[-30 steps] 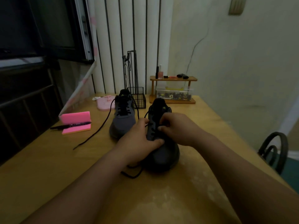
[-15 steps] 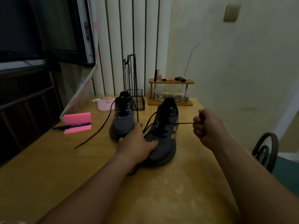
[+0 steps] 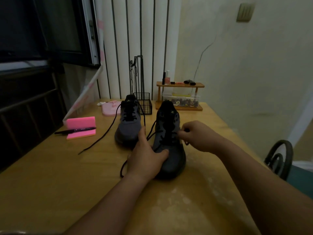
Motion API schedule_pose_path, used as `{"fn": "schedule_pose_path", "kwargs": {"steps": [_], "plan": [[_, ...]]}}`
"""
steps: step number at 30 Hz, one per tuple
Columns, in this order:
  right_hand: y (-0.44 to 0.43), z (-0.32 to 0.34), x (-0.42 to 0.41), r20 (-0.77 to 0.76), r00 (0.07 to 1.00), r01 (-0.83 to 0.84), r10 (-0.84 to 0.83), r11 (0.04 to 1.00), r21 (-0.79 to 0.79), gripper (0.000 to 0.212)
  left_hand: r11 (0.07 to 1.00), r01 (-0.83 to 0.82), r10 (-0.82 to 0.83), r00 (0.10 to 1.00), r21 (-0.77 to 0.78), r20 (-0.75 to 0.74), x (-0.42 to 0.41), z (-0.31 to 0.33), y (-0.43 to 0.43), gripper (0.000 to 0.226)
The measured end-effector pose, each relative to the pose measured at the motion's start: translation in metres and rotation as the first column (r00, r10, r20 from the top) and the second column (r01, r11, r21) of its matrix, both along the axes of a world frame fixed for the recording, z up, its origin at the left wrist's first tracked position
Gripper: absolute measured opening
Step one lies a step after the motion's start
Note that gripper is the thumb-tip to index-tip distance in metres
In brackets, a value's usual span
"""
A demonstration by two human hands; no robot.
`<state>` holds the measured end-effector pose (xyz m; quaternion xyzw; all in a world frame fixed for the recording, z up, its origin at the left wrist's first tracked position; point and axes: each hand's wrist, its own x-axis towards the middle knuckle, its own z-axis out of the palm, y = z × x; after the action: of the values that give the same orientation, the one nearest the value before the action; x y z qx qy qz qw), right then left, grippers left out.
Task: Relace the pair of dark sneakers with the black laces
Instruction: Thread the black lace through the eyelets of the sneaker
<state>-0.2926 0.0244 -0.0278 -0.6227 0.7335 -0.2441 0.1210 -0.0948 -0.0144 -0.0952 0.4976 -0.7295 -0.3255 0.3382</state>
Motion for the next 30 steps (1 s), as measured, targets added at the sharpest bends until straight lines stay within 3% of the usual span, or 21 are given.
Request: {"fn": "schedule_pose_path", "kwargs": {"steps": [2, 4, 6, 7, 8, 9, 11, 13, 15, 18, 20, 26, 30], "plan": [[0.012, 0.000, -0.018, 0.052, 0.993, 0.110, -0.106, 0.990, -0.088, 0.024, 1.000, -0.007, 0.007, 1.000, 0.002, 0.027, 0.000, 0.000, -0.001, 0.109], [0.024, -0.005, -0.045, 0.281, 0.924, 0.318, -0.261, 0.931, -0.181, 0.025, 1.000, -0.005, 0.004, 0.999, 0.015, 0.039, -0.001, 0.001, -0.003, 0.109], [0.032, -0.009, -0.063, 0.662, 0.701, 0.498, -0.264, 0.846, -0.190, 0.025, 0.999, -0.004, 0.003, 0.999, 0.041, 0.033, -0.002, 0.001, -0.004, 0.108], [0.033, -0.012, -0.066, 0.769, 0.598, 0.539, -0.227, 0.824, -0.175, 0.024, 0.998, -0.004, 0.003, 1.000, 0.056, 0.025, -0.002, 0.001, -0.005, 0.108], [0.032, -0.014, -0.065, 0.801, 0.560, 0.549, -0.214, 0.819, -0.165, 0.024, 0.998, -0.004, 0.003, 1.000, 0.068, 0.018, -0.002, 0.001, -0.005, 0.108], [0.028, -0.016, -0.061, 0.789, 0.575, 0.538, -0.218, 0.826, -0.165, 0.023, 0.997, -0.005, 0.004, 1.000, 0.076, 0.015, -0.003, 0.001, -0.005, 0.107], [0.016, -0.019, -0.043, 0.677, 0.702, 0.461, -0.221, 0.865, -0.196, 0.022, 0.996, 0.000, -0.001, 1.000, 0.086, 0.016, -0.004, 0.001, -0.005, 0.107], [0.002, -0.022, -0.020, 0.462, 0.868, 0.329, -0.184, 0.909, -0.255, 0.019, 0.996, 0.004, -0.005, 1.000, 0.085, 0.016, -0.005, 0.001, -0.005, 0.108], [-0.008, -0.025, 0.001, 0.191, 0.971, 0.199, -0.142, 0.923, -0.329, 0.022, 0.997, -0.001, 0.000, 1.000, 0.073, 0.011, -0.005, 0.000, -0.005, 0.108], [-0.018, -0.025, 0.016, -0.118, 0.992, 0.001, -0.044, 0.939, -0.345, 0.025, 0.999, -0.014, 0.013, 1.000, 0.053, 0.018, -0.005, -0.002, -0.005, 0.108], [-0.023, -0.025, 0.017, -0.240, 0.971, -0.047, -0.025, 0.955, -0.291, 0.018, 0.998, -0.011, 0.010, 1.000, 0.059, 0.019, -0.005, -0.002, -0.005, 0.108], [-0.022, -0.016, 0.020, -0.332, 0.942, -0.064, -0.041, 0.952, -0.301, 0.005, 0.995, -0.002, 0.003, 1.000, 0.102, -0.007, -0.005, -0.003, -0.008, 0.111], [-0.011, -0.014, 0.001, -0.226, 0.960, 0.086, -0.162, 0.945, -0.315, 0.013, 0.995, 0.014, -0.016, 1.000, 0.101, 0.021, -0.006, -0.002, -0.010, 0.108]]}}
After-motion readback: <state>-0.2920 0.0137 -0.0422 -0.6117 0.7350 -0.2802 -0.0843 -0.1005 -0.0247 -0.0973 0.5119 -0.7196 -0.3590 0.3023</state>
